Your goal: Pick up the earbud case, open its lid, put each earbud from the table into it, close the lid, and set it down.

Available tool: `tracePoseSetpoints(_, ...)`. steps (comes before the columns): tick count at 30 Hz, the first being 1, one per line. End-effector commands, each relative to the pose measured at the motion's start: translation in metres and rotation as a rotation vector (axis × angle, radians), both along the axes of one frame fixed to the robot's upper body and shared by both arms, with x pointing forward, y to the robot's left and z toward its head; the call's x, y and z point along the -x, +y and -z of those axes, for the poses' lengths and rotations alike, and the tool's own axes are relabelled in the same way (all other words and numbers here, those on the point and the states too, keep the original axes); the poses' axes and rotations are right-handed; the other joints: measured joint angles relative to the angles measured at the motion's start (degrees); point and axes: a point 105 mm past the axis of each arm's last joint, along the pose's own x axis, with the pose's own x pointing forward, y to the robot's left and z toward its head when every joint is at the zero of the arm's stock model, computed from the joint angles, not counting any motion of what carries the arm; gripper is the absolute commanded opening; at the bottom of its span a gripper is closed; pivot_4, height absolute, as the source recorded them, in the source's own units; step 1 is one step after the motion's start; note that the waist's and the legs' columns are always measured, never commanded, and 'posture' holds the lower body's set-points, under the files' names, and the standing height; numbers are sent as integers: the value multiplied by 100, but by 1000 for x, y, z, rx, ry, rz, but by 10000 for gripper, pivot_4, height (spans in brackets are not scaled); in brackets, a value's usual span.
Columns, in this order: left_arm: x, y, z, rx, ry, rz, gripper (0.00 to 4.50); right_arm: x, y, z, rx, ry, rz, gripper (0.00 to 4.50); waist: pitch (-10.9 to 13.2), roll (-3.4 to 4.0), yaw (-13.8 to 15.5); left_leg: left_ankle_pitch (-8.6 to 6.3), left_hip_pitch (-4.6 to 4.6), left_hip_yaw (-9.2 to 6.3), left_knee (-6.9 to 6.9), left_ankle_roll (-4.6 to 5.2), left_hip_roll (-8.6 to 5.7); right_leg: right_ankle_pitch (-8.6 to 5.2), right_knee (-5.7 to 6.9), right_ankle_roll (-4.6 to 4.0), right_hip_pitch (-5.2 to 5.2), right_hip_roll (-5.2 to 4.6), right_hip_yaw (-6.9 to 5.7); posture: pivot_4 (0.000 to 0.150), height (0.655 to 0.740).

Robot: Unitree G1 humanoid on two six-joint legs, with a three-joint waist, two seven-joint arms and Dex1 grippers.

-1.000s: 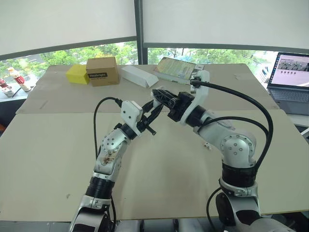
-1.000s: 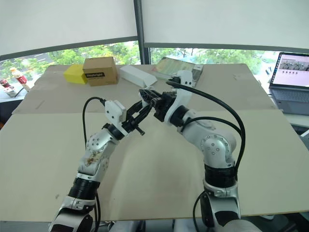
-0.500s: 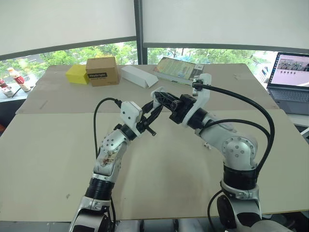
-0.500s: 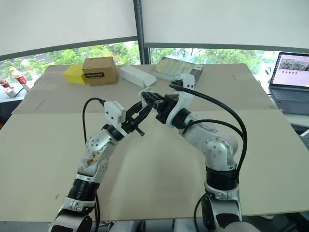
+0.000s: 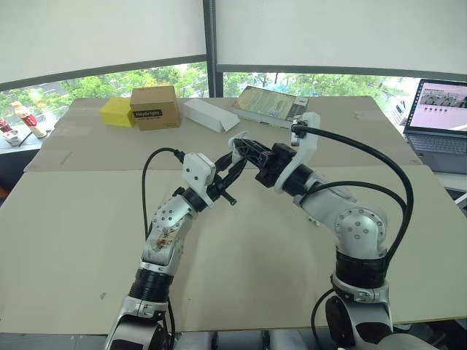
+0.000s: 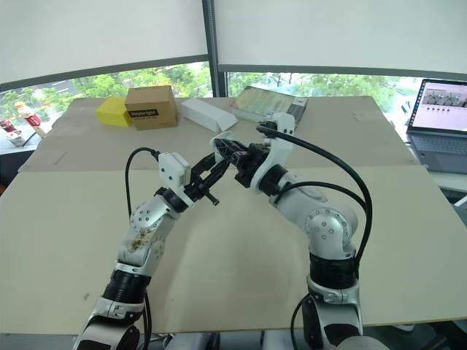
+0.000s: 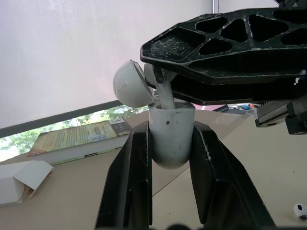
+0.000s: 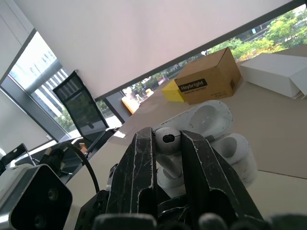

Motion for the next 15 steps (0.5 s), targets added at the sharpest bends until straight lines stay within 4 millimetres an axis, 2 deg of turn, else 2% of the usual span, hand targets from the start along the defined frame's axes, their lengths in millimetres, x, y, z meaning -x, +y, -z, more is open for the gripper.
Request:
tracePoseSetpoints(1, 6, -1, -20, 30, -75, 9, 5646, 0, -5, 4, -2, 11, 16, 8738, 0, 0, -1, 0, 0, 0, 0, 0, 0, 0, 0, 0, 0, 0, 0, 1500, 7400)
tracePoseSetpoints(2, 6, -1, -21, 30, -76, 10, 5646, 0, -6, 4, -2, 13, 18, 13881, 0, 0, -1, 0, 0, 0, 0, 0, 0, 0, 0, 0, 0, 0, 0, 1500, 7400)
tracePoseSetpoints(8, 6, -1, -22, 29, -76, 14, 5646, -2, -7, 5, -2, 14, 30, 33279, 0, 0, 0, 0, 0, 0, 0, 0, 0, 0, 0, 0, 0, 0, 0, 1500, 7400)
tracePoseSetpoints(12, 5, -1, -22, 28, -76, 15, 5646, -4, -9, 5, -11, 13, 40, 33279, 0, 0, 1, 0, 0, 0, 0, 0, 0, 0, 0, 0, 0, 1, 0, 1500, 7400)
tracePoseSetpoints(15, 5, 1, -20, 24, -67, 10, 5646, -3, -14, -6, -52, -14, 38, 33279, 0, 0, 2, 0, 0, 0, 0, 0, 0, 0, -1, 0, 0, 0, 0, 1500, 7400)
